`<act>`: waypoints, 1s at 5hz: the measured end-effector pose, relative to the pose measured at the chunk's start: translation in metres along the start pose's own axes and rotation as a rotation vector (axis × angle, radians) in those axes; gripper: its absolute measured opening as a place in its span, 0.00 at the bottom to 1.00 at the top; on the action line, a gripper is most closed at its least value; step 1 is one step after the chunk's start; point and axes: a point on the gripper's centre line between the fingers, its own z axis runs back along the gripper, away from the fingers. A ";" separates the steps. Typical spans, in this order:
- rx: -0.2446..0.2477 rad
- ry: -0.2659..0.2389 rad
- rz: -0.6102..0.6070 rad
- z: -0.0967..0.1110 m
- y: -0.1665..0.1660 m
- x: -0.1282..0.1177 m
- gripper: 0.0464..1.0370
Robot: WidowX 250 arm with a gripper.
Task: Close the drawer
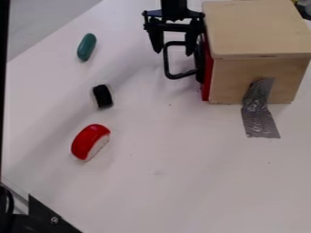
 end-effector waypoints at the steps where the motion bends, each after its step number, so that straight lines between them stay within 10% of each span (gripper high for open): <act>1: 0.014 -0.014 0.007 0.002 0.003 0.000 0.96; 5: 0.008 0.041 0.092 0.019 0.020 -0.007 0.96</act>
